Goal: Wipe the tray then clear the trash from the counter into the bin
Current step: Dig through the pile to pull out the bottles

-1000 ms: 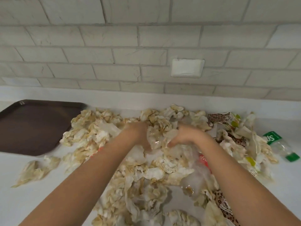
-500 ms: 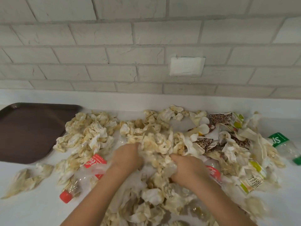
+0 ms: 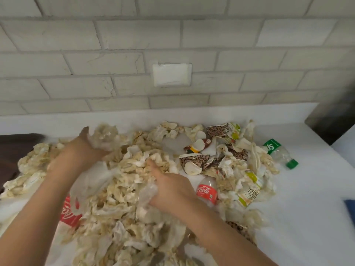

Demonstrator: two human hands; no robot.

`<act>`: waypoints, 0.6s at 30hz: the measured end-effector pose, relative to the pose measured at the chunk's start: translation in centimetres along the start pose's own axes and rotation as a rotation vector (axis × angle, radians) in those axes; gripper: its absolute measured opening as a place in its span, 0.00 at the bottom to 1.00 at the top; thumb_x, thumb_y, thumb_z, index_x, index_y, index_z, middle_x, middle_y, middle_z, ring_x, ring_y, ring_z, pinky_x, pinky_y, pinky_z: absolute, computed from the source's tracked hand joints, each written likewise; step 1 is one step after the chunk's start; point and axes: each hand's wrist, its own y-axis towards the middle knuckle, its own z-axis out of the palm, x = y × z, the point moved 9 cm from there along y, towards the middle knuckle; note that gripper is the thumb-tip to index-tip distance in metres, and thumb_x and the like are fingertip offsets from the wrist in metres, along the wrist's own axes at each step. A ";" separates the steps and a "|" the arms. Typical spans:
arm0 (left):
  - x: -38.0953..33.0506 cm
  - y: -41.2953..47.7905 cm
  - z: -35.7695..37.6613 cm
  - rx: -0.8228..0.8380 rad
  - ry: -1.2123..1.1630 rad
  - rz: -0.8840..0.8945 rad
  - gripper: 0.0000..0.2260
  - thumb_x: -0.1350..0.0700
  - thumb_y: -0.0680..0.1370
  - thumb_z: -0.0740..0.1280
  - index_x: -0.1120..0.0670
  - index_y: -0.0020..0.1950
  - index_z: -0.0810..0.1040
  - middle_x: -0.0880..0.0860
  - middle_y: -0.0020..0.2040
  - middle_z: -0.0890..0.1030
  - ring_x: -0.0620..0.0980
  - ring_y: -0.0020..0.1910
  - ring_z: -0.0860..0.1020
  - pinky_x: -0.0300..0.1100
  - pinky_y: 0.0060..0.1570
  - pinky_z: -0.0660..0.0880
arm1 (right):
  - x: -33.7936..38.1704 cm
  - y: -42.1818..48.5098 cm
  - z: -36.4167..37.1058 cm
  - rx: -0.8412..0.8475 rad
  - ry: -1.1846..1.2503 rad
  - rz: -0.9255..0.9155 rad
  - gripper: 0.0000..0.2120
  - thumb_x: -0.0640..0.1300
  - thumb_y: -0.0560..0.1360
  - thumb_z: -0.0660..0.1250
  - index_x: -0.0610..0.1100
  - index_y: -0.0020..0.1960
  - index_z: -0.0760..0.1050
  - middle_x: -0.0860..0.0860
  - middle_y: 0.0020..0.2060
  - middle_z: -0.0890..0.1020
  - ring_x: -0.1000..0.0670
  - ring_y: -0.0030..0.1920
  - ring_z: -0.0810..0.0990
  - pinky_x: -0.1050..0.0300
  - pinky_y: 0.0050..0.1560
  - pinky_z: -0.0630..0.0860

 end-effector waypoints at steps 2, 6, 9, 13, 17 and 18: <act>-1.0 -0.3 1.1 0.056 0.073 0.035 0.47 0.44 0.71 0.72 0.52 0.78 0.44 0.61 0.57 0.79 0.57 0.46 0.77 0.46 0.45 0.72 | -3.2 -0.4 -2.2 -0.048 0.013 0.081 0.46 0.59 0.71 0.68 0.56 0.76 0.41 0.51 0.45 0.79 0.49 0.43 0.78 0.57 0.34 0.72; -5.4 -2.4 3.0 0.108 0.199 0.248 0.37 0.33 0.69 0.65 0.45 0.74 0.60 0.56 0.61 0.79 0.57 0.55 0.78 0.45 0.51 0.74 | -14.2 -3.0 -7.3 -0.079 0.065 0.399 0.49 0.66 0.64 0.71 0.51 0.76 0.52 0.51 0.65 0.74 0.48 0.60 0.76 0.55 0.50 0.73; -10.6 -4.8 5.3 0.164 0.240 0.431 0.33 0.32 0.69 0.64 0.41 0.72 0.63 0.52 0.63 0.77 0.54 0.59 0.76 0.43 0.51 0.73 | -19.4 -5.0 -7.1 0.072 0.078 0.493 0.50 0.66 0.61 0.73 0.51 0.75 0.56 0.51 0.72 0.67 0.47 0.69 0.68 0.53 0.62 0.69; -18.9 -7.0 11.3 0.188 0.504 0.700 0.39 0.33 0.69 0.66 0.43 0.76 0.54 0.50 0.63 0.76 0.52 0.60 0.76 0.43 0.49 0.73 | -20.7 -6.1 -4.1 0.180 -0.016 0.490 0.43 0.66 0.61 0.72 0.57 0.73 0.61 0.54 0.72 0.66 0.49 0.69 0.68 0.55 0.63 0.68; -22.2 -6.3 16.6 0.271 0.642 0.720 0.40 0.34 0.67 0.70 0.51 0.72 0.62 0.48 0.48 0.78 0.51 0.46 0.78 0.40 0.33 0.66 | -19.7 -6.4 -2.4 0.150 -0.047 0.391 0.22 0.64 0.64 0.69 0.58 0.55 0.75 0.58 0.52 0.80 0.54 0.52 0.77 0.59 0.48 0.75; -22.4 -6.1 17.3 0.291 0.636 0.712 0.37 0.33 0.67 0.69 0.52 0.68 0.66 0.49 0.47 0.78 0.50 0.46 0.78 0.40 0.33 0.66 | -19.4 -6.6 -2.2 0.140 -0.032 0.375 0.20 0.63 0.64 0.69 0.57 0.53 0.76 0.58 0.49 0.80 0.54 0.50 0.78 0.59 0.47 0.75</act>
